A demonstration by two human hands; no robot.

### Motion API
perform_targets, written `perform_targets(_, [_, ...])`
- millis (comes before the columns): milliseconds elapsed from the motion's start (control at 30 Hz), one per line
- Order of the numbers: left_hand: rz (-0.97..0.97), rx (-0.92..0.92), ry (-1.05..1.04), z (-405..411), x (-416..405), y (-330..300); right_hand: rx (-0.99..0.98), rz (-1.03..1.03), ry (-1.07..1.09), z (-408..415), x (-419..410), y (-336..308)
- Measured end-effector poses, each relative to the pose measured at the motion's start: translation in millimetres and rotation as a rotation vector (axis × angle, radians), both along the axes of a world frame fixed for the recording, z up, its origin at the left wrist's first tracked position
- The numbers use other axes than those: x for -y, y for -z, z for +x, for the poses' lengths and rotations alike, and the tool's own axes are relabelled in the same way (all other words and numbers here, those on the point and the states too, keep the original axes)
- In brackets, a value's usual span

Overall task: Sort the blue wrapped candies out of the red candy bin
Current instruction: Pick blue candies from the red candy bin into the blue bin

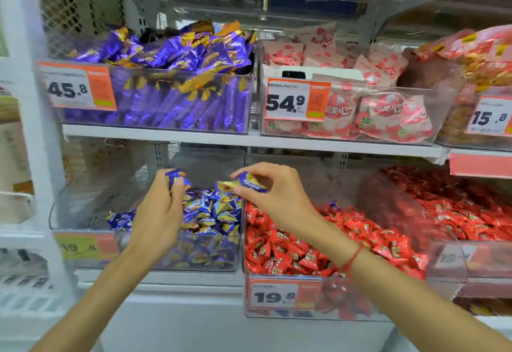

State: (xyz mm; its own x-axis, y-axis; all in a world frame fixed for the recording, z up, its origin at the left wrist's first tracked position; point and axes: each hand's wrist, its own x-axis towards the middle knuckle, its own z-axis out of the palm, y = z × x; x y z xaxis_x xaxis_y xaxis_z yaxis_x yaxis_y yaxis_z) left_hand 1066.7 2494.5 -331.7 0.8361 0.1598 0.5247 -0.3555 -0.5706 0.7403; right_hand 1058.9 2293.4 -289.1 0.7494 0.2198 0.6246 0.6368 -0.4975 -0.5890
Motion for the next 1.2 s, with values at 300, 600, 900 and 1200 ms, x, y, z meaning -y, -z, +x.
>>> perform_targets(300, [0.452, -0.340, 0.038, 49, -43, 11, -0.110, -0.797, 0.109, 59, -63, 22])
perform_targets(600, [0.828, -0.248, 0.353, 54, 18, 26, -0.107, -0.527, 0.070, 18, 9, 26])
perform_targets(900, [0.811, -0.574, 0.041, 92, -2, 38, -0.361, -0.415, -0.081, 25, 24, 46])
perform_targets(1200, [0.573, -0.078, 0.049, 52, 4, 32, -0.246, -0.436, 0.007, -1, 60, 37])
